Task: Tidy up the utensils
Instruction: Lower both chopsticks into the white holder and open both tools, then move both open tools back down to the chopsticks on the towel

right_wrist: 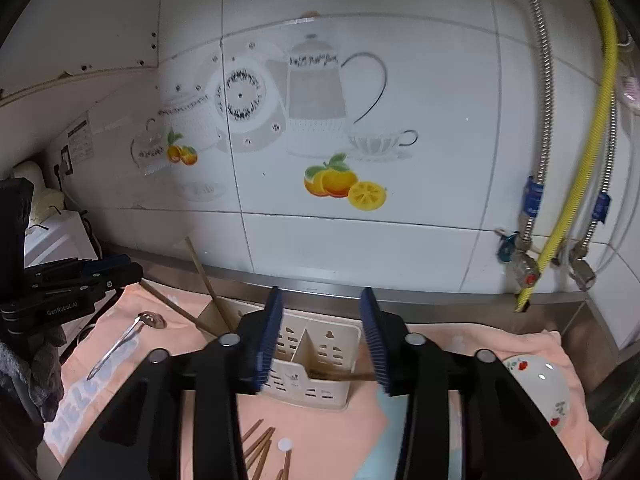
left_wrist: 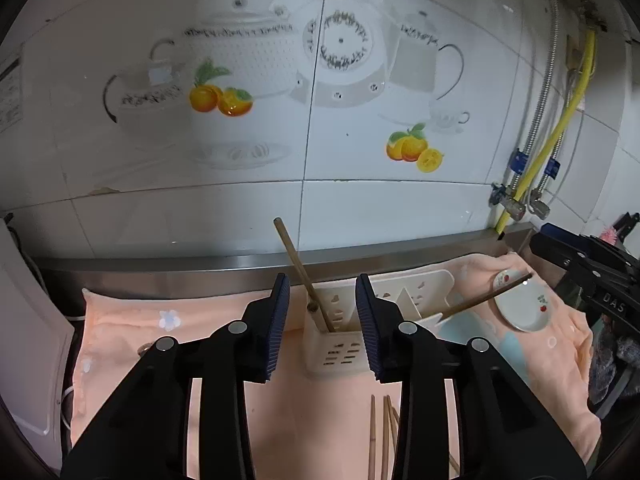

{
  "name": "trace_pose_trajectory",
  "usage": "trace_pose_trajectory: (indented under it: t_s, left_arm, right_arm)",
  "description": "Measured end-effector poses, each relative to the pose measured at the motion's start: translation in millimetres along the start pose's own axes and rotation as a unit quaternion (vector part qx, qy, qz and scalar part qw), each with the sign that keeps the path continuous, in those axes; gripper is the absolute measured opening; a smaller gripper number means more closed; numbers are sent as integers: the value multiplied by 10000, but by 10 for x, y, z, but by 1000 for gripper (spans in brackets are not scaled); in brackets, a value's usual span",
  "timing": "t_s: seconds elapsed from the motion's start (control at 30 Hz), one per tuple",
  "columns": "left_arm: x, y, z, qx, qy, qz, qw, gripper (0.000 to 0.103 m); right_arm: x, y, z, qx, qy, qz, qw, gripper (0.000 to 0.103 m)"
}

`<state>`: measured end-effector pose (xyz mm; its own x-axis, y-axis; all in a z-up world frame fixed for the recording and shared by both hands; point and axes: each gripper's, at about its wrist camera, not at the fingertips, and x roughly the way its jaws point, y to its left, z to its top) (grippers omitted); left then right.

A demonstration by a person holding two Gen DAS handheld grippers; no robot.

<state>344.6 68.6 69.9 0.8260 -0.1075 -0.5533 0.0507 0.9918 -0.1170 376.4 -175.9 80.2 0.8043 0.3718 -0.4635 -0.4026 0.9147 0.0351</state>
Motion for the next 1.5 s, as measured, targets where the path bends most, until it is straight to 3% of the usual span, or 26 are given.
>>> trace_pose_trajectory:
  t_s: [0.1, 0.17, 0.37, 0.53, 0.87, 1.1, 1.23, 1.5]
  left_arm:
    - [-157, 3, -84, -24, -75, -10, 10000, 48]
    - [-259, 0, -169, 12, -94, 20, 10000, 55]
    - [-496, -2, -520, 45, -73, 94, 9999, 75]
    - [-614, 25, -834, -47, 34, 85, 9999, 85]
    - [-740, -3, -1451, -47, 232, 169, 9996, 92]
    - [-751, 10, -1806, -124, 423, 209, 9988, 96]
    - [-730, 56, -1971, -239, 561, 255, 9978, 96]
    - [-730, 170, -2214, -534, 742, 325, 9953, 96]
  right_arm:
    - [-216, -4, -93, 48, -79, 32, 10000, 49]
    - [-324, 0, -168, 68, -112, 31, 9999, 58]
    - [-585, 38, -555, 152, -20, 104, 9998, 65]
    - [-712, 103, -938, 65, 121, 4, 9999, 69]
    - [-890, 289, -1751, 40, 431, 1, 9991, 75]
    - [-832, 449, -2366, -5, 909, -40, 9959, 79]
    - [-787, 541, -2616, -201, 1083, -162, 9938, 79]
    - [-691, 492, -2862, 136, 1340, -54, 9909, 79]
